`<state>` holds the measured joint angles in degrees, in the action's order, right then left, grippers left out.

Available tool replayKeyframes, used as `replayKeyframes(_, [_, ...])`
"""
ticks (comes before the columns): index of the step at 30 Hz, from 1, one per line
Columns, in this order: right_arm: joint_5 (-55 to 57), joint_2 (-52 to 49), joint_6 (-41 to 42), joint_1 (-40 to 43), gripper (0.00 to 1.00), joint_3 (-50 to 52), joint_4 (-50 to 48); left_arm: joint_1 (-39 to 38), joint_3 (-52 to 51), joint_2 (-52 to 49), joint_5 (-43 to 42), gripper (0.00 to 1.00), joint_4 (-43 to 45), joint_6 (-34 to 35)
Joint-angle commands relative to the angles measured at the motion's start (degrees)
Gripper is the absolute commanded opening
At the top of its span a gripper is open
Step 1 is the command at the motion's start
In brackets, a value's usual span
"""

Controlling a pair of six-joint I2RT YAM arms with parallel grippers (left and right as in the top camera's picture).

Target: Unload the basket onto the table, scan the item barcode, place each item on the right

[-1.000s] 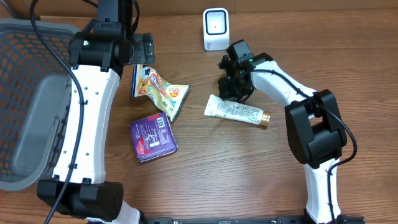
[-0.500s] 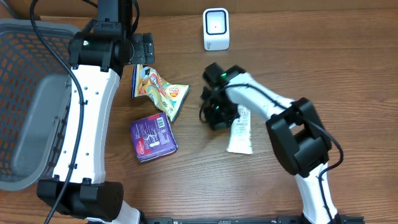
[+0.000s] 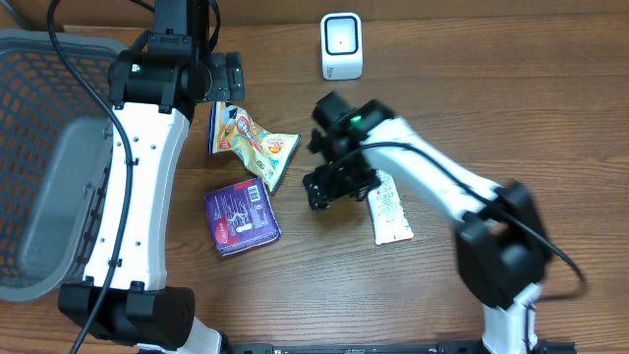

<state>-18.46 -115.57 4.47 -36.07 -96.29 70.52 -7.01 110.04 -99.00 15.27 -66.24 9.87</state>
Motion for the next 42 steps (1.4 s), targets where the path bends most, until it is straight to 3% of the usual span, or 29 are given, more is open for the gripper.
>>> replayKeyframes(1, [-6.6,5.9,-6.3,4.0,0.96,-0.4,2.4,0.2,1.1,0.5,0.8,1.00,0.0,-1.1])
replayKeyframes(5, [-16.7,6.4,-14.1,13.2,0.99,-0.4,5.0,0.2,1.1,0.5,0.8,1.00,0.0,-1.1])
replayKeyframes(9, [-17.1,6.3,-19.4,23.3,1.00,2.5,5.3,0.2,1.1,0.5,0.8,1.00,0.0,-1.1])
replayKeyframes(12, [-19.6,6.2,-21.8,29.8,1.00,6.3,3.7,0.2,1.1,0.5,0.8,1.00,0.0,-1.1])
replayKeyframes(16, [-30.9,6.2,-28.6,35.1,1.00,13.5,-0.5,0.2,1.1,0.5,0.8,1.00,0.0,-1.1])
replayKeyframes(27, [-36.2,6.1,-23.1,36.2,1.00,28.5,-19.4,0.2,1.1,0.5,0.8,1.00,0.0,-1.1])
replayKeyframes(42, [-29.2,2.1,-21.3,33.0,1.00,33.6,-27.0,0.1,1.1,0.5,0.8,1.00,0.0,-1.1])
